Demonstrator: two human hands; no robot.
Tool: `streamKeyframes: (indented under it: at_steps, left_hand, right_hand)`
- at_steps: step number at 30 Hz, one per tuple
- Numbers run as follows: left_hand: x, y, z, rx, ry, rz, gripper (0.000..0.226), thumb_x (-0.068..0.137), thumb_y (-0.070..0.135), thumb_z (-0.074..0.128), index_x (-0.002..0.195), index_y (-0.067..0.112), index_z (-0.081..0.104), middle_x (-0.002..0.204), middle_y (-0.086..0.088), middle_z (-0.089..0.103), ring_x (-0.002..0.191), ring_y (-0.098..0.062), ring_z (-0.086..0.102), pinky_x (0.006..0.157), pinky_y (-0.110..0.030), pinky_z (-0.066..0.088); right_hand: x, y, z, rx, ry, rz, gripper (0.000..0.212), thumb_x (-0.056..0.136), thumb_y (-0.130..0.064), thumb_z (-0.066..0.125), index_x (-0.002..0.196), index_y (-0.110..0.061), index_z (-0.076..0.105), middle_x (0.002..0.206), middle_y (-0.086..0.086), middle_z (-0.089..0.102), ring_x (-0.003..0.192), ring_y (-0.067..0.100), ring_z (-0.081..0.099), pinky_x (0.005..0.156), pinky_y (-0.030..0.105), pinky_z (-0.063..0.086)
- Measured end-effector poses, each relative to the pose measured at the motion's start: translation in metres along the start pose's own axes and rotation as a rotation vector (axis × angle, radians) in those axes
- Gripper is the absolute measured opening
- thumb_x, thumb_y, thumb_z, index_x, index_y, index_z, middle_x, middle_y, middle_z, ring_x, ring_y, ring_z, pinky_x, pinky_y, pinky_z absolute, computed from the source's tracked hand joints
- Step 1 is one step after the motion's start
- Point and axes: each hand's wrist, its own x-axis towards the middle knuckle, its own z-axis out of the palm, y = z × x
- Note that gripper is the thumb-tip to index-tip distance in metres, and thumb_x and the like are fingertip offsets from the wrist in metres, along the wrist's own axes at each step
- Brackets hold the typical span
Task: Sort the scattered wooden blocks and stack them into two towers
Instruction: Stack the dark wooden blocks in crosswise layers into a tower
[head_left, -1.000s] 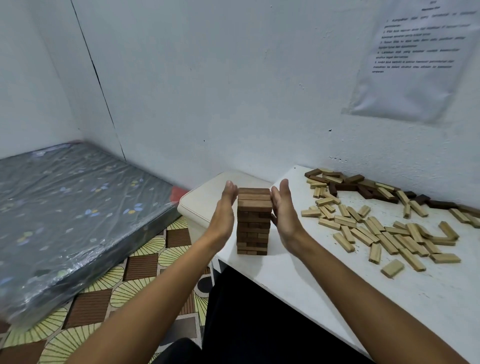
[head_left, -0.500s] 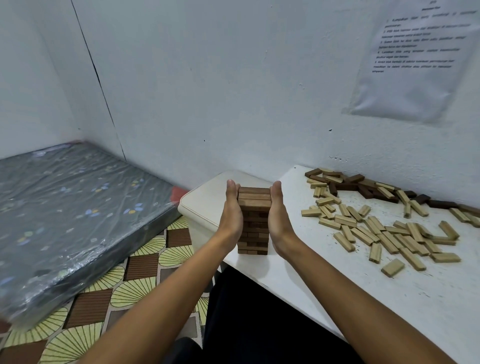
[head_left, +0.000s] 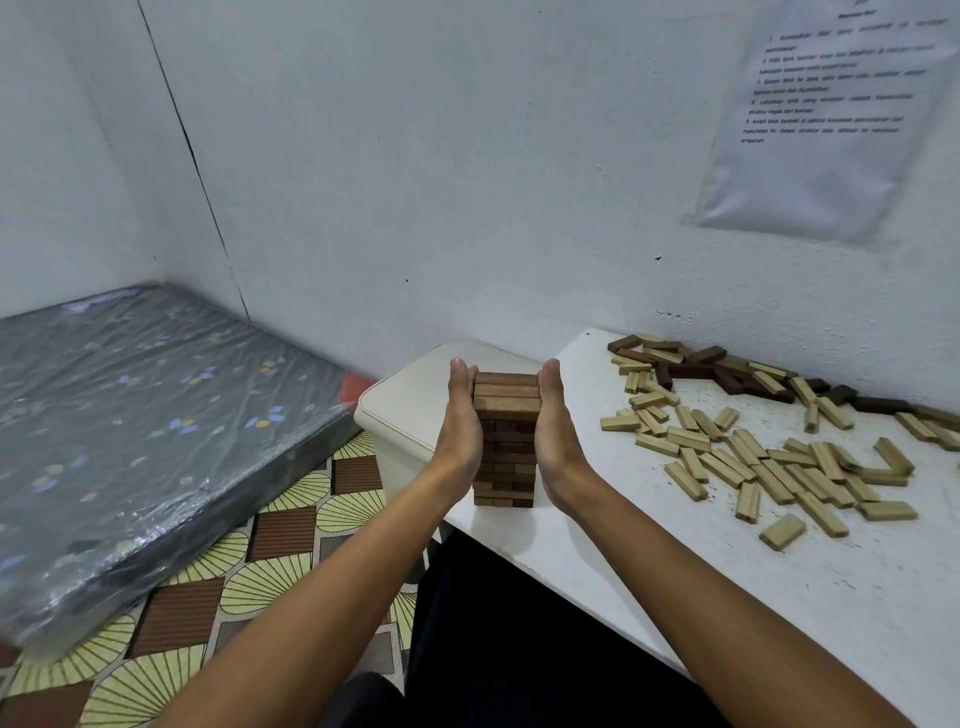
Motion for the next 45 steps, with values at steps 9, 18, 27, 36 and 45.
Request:
streamKeyframes:
  at_steps: [9, 18, 27, 36, 45]
  left_hand:
    - [0.018, 0.049, -0.025, 0.413, -0.058, 0.209, 0.049, 0.099, 0.039, 0.049, 0.140, 0.012, 0.047, 0.144, -0.004, 0.048, 0.130, -0.015, 0.043, 0.105, -0.030, 0.031]
    - [0.033, 0.105, 0.030, 0.925, -0.352, 0.435, 0.059, 0.089, 0.039, 0.066, 0.141, 0.017, 0.047, 0.142, -0.002, 0.050, 0.130, -0.015, 0.046, 0.100, -0.028, 0.037]
    - [0.019, 0.085, 0.153, 1.098, -0.669, 0.500, 0.062, 0.088, 0.041, 0.067, 0.141, 0.016, 0.046, 0.140, -0.007, 0.050, 0.126, -0.020, 0.049, 0.095, -0.025, 0.039]
    - [0.018, 0.009, 0.223, 1.083, -0.816, 0.370, 0.058, 0.086, 0.037, 0.069, 0.138, 0.017, 0.051, 0.142, -0.002, 0.049, 0.118, -0.017, 0.051, 0.088, -0.025, 0.038]
    - [0.057, -0.080, 0.217, 1.392, -0.449, 0.335, 0.071, 0.088, 0.059, 0.051, 0.147, 0.023, 0.034, 0.158, -0.011, 0.024, 0.146, -0.034, 0.013, 0.113, -0.059, 0.017]
  right_hand:
    - [0.010, -0.030, -0.035, -0.068, 0.019, -0.067, 0.070, 0.096, -0.062, 0.025, 0.152, -0.021, 0.024, 0.159, -0.001, 0.025, 0.145, 0.018, 0.026, 0.120, 0.046, 0.019]
    - [0.014, -0.072, -0.131, -0.395, 0.036, -0.128, 0.065, 0.094, -0.043, 0.057, 0.148, -0.016, 0.034, 0.134, 0.001, 0.052, 0.123, 0.021, 0.052, 0.101, 0.040, 0.045]
    - [-0.023, -0.095, -0.237, -0.463, 0.207, -0.075, 0.065, 0.090, -0.038, 0.065, 0.145, -0.015, 0.040, 0.140, 0.005, 0.051, 0.122, 0.024, 0.053, 0.102, 0.044, 0.046]
    - [-0.060, -0.063, -0.310, -0.595, 0.346, 0.019, 0.057, 0.090, -0.033, 0.065, 0.141, -0.015, 0.047, 0.139, 0.006, 0.052, 0.124, 0.018, 0.050, 0.100, 0.035, 0.044]
    - [-0.060, 0.024, -0.339, -1.110, 0.231, 0.211, 0.072, 0.095, -0.055, 0.045, 0.154, -0.032, 0.012, 0.163, 0.005, -0.003, 0.149, 0.027, -0.009, 0.119, 0.050, 0.004]
